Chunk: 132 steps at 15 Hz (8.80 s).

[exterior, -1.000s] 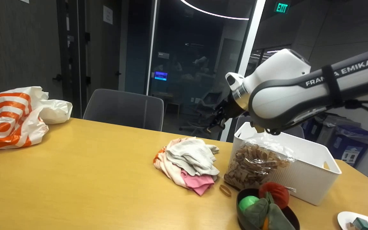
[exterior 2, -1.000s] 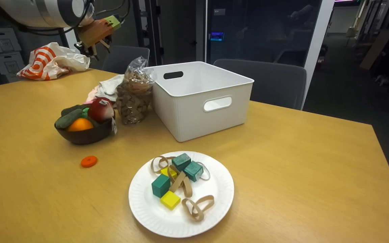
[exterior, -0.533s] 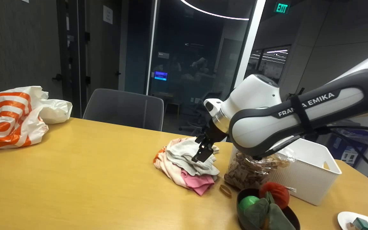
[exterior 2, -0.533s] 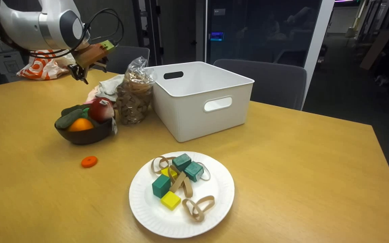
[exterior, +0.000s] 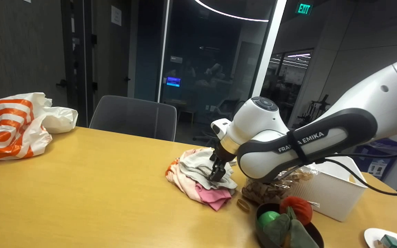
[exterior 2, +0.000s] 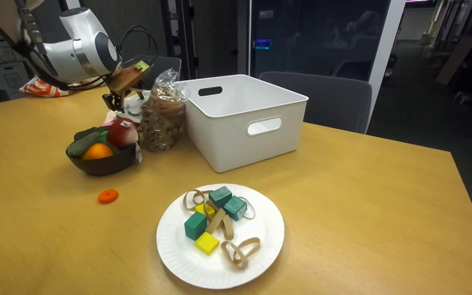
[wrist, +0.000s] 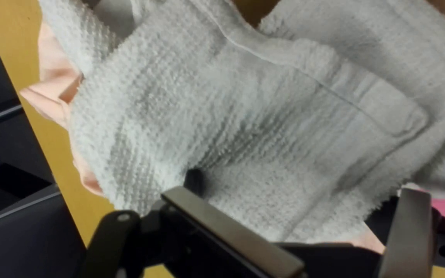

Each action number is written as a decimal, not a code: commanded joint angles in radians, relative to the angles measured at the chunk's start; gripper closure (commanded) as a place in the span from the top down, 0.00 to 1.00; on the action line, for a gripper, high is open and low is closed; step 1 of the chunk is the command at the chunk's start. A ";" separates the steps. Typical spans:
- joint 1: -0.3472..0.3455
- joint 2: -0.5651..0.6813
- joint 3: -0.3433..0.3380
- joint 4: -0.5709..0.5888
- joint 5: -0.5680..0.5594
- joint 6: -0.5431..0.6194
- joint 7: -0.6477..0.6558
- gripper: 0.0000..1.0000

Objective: Unfold the white towel and the peach and pink shirts

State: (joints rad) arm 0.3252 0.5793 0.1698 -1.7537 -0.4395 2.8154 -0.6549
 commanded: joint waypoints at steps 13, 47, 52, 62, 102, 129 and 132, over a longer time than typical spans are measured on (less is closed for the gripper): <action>-0.140 -0.096 0.181 0.007 0.171 -0.031 0.010 0.03; -0.141 -0.389 0.292 -0.300 0.969 -0.903 -0.617 0.13; -0.076 -0.432 0.254 -0.337 0.789 -0.778 -0.620 0.55; -0.051 -0.292 0.187 -0.195 0.567 -0.253 -0.494 1.00; 0.169 0.109 -0.152 0.246 0.043 -0.194 0.738 0.02; -0.106 -0.416 0.064 -0.098 0.313 0.100 0.504 0.07; -0.134 -0.484 0.104 -0.152 0.391 0.136 0.412 0.07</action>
State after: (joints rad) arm 0.2329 0.1915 0.2260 -1.8126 -0.1300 2.8953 -0.1423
